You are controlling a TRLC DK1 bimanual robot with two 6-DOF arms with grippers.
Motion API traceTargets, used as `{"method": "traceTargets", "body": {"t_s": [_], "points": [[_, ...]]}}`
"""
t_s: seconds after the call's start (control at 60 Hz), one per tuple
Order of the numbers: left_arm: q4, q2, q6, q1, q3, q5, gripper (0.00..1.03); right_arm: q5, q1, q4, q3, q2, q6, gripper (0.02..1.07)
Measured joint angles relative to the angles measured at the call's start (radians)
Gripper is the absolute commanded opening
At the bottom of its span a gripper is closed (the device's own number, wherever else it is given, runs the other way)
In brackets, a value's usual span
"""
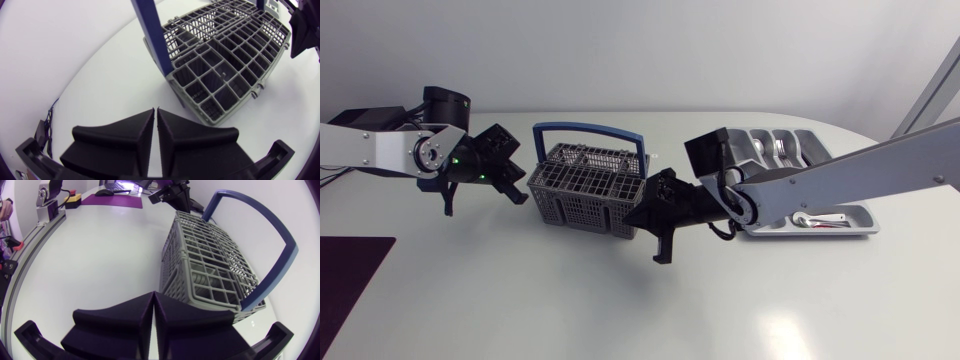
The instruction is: Unload the cutlery basket into the drawer organizer.
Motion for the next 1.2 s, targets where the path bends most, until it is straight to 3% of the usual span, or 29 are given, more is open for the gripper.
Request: {"method": "traceTargets", "body": {"t_s": [0.65, 0.883, 0.983, 1.033, 1.2], "points": [[-0.024, -0.049, -0.032, -0.066, 0.0, 0.085, 0.08, 0.037, -0.076, 0.042, 0.033, 0.026, 0.014, 0.11], [-0.122, -0.204, -0.048, 0.002, -0.002, 0.147, 0.08, 0.036, -0.018, 0.006, -0.064, -0.145, 0.014, 0.13], [-0.152, -0.365, -0.066, 0.038, -0.023, 0.184, 0.24, 0.042, 0.004, -0.016, -0.126, -0.312, 0.019, 0.17], [-0.152, -0.449, -0.08, 0.043, -0.043, 0.19, 0.45, 0.052, 0.002, -0.028, -0.146, -0.388, 0.026, 0.2], [-0.125, -0.677, -0.126, 0.043, -0.139, 0.205, 0.97, 0.107, -0.095, -0.047, -0.187, -0.554, 0.066, 0.44]]}}
